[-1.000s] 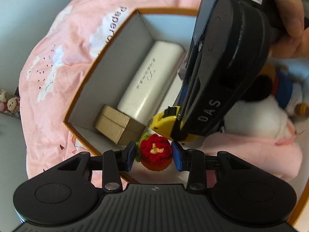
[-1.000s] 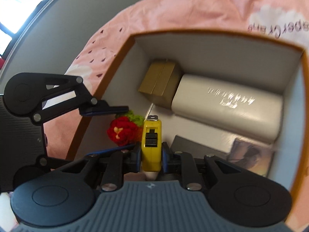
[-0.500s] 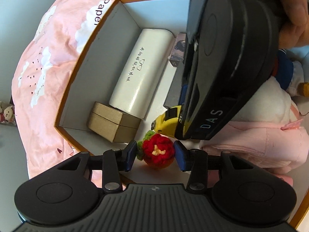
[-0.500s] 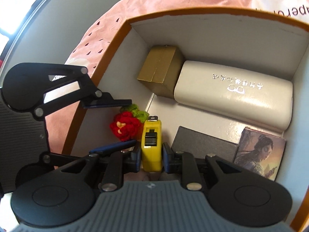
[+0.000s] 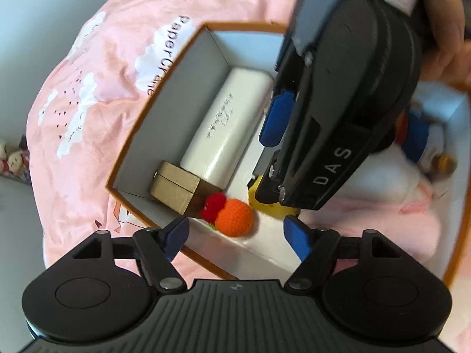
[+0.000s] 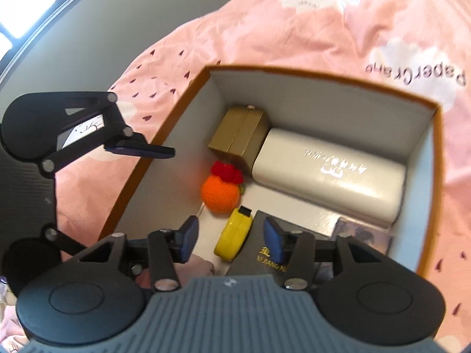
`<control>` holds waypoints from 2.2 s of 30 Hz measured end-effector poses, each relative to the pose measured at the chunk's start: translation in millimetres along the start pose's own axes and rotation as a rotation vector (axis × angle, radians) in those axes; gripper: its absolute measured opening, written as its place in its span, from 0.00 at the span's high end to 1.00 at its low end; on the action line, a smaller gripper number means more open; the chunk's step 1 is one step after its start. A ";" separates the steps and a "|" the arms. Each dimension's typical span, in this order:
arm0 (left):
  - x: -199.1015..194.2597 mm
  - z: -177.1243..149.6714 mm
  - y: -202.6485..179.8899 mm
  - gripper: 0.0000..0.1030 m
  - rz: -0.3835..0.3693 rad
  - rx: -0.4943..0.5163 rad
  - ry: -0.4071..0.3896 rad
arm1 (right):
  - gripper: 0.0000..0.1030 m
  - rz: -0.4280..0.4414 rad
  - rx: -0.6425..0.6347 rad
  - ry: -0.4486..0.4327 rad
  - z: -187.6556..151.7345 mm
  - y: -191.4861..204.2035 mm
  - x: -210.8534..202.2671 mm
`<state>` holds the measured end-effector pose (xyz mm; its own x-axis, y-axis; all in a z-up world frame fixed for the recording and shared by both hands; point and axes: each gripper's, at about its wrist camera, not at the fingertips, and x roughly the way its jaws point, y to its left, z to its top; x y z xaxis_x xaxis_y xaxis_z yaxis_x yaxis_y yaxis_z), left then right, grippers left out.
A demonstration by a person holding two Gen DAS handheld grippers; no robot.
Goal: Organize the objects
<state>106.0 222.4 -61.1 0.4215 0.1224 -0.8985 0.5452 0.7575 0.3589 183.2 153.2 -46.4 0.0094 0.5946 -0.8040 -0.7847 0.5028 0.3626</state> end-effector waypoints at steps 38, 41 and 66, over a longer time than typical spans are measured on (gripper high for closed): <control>-182.3 3.4 -112.6 0.09 0.341 -0.978 -0.501 | 0.12 -0.361 0.019 -0.553 -166.7 60.3 -206.3; -173.1 -2.5 -129.8 0.09 0.315 -1.022 -0.453 | 0.12 -0.419 0.014 -0.520 -181.5 63.9 -199.7; -115.3 -16.0 -173.2 0.09 0.303 -1.079 -0.283 | 0.07 -0.490 -0.032 -0.378 -216.2 56.4 -159.8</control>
<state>-48.6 87.3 -23.7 0.6507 0.3485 -0.6747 -0.4513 0.8920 0.0255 3.4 -49.1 0.6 0.5877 0.4838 -0.6485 -0.6519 0.7579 -0.0254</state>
